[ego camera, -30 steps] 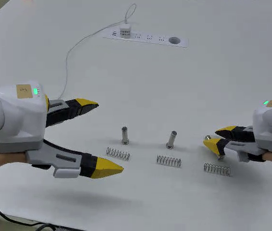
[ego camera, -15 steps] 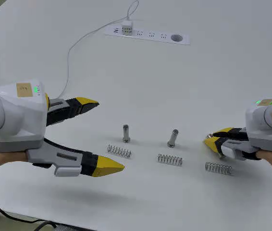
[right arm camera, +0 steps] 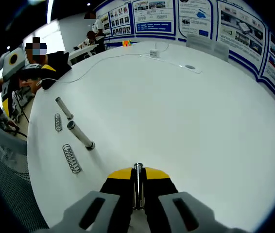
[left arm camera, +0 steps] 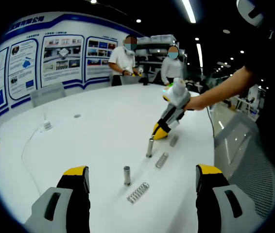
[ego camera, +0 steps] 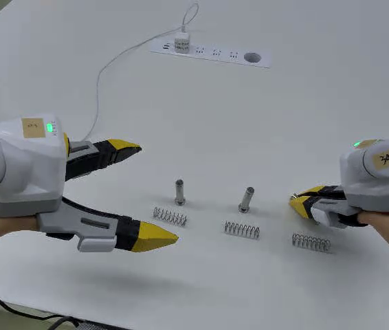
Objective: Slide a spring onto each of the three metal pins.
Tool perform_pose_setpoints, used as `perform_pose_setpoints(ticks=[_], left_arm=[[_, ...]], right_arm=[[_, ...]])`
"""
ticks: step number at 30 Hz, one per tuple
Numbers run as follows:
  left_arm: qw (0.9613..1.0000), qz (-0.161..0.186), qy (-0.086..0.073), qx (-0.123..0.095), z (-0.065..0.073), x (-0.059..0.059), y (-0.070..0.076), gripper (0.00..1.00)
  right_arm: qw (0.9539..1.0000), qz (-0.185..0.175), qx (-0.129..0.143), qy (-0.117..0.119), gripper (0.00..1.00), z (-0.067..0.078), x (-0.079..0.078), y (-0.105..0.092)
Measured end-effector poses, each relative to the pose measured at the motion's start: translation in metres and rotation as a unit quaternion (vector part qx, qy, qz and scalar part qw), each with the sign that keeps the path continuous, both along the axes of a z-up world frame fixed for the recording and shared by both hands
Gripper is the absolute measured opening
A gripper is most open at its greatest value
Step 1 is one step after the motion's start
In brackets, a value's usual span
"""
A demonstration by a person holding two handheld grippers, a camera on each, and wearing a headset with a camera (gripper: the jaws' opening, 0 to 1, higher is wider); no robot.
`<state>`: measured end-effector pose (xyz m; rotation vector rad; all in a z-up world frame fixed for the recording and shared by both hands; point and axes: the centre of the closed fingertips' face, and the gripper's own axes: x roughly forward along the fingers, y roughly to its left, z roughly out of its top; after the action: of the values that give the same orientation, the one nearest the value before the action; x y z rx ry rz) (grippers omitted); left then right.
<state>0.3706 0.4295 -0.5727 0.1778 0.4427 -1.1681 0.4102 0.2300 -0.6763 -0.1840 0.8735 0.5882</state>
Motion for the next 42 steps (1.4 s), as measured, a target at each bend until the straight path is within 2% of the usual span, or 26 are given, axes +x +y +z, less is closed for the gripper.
perform_pose_setpoints(ticks=[6,14,24,42], left_arm=[[1.0,0.002,-0.004,-0.001,0.004,-0.002,0.003,0.93],[1.0,0.006,-0.005,-0.003,0.007,-0.003,0.004,0.93],[1.0,0.003,-0.008,-0.004,0.01,-0.006,0.002,0.93],[0.9999,-0.002,-0.012,0.001,0.014,-0.011,0.001,0.93]], right_arm=[[0.9998,-0.012,0.012,-0.011,0.07,0.005,-0.001,0.0],[0.9996,-0.01,0.015,-0.024,0.08,0.009,-0.006,-0.001],[0.998,-0.013,0.029,-0.055,0.08,0.025,-0.01,-0.002],[0.9944,-0.012,0.043,-0.096,0.08,0.038,-0.015,-0.006]])
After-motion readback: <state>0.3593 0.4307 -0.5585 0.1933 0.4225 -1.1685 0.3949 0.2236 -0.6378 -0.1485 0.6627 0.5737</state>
